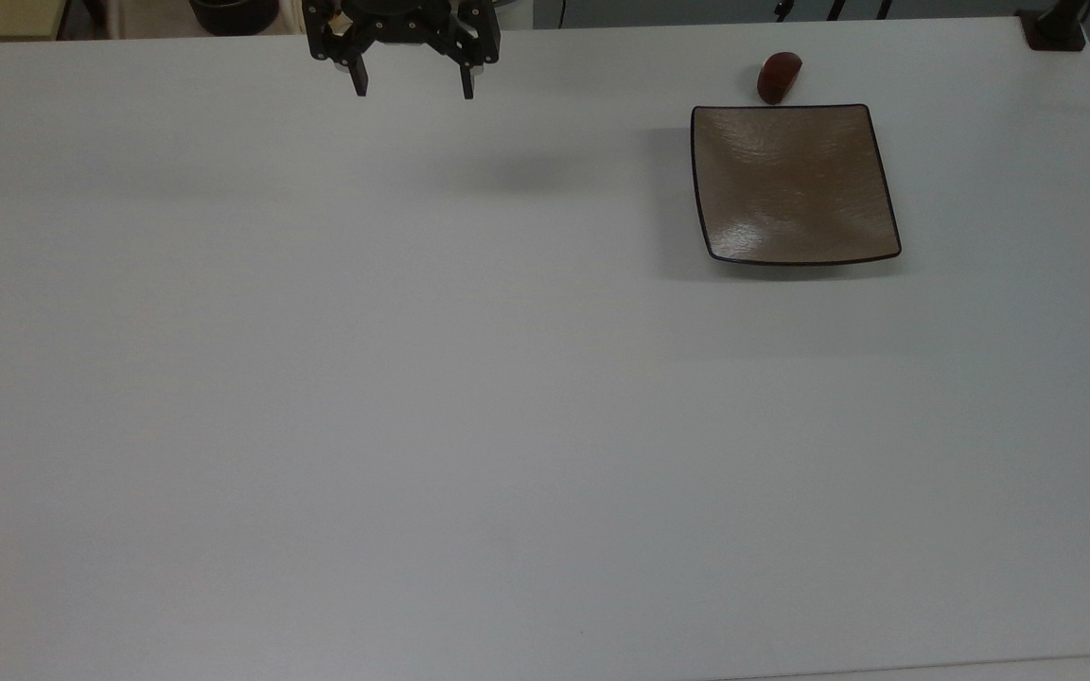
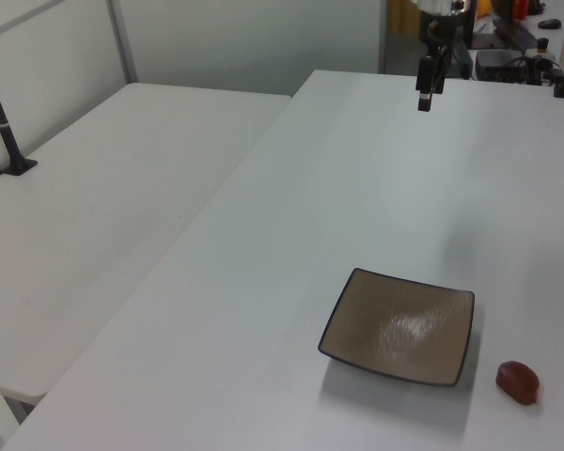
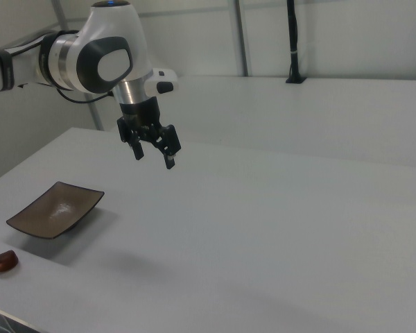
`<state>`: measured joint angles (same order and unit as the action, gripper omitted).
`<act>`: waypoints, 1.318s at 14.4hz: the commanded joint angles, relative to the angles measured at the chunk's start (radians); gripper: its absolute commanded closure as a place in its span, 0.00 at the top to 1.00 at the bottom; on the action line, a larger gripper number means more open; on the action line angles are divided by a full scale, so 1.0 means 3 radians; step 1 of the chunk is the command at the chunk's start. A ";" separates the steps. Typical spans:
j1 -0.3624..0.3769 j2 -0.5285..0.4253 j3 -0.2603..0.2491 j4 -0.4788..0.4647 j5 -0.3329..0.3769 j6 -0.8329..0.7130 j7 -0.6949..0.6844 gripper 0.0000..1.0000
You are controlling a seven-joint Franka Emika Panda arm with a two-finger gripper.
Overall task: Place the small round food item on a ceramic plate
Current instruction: 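Move the open gripper across the table toward the reddish-brown food item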
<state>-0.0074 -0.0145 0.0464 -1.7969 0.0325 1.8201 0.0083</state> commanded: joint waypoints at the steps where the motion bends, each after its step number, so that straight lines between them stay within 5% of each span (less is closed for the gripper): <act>1: -0.0001 -0.0089 0.0111 -0.0151 0.0014 0.0043 0.0090 1.00; 7: -0.0001 -0.0360 0.0494 -0.0519 0.0347 0.0038 0.0565 1.00; 16: -0.0001 -0.0284 0.1582 -0.0734 0.0623 0.0554 0.1503 1.00; 19: 0.0004 -0.0289 0.1803 -0.0806 0.0628 0.0611 0.1781 1.00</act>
<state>0.0016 -0.0913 0.5274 -2.0003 0.1993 1.9618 0.4599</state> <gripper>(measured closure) 0.000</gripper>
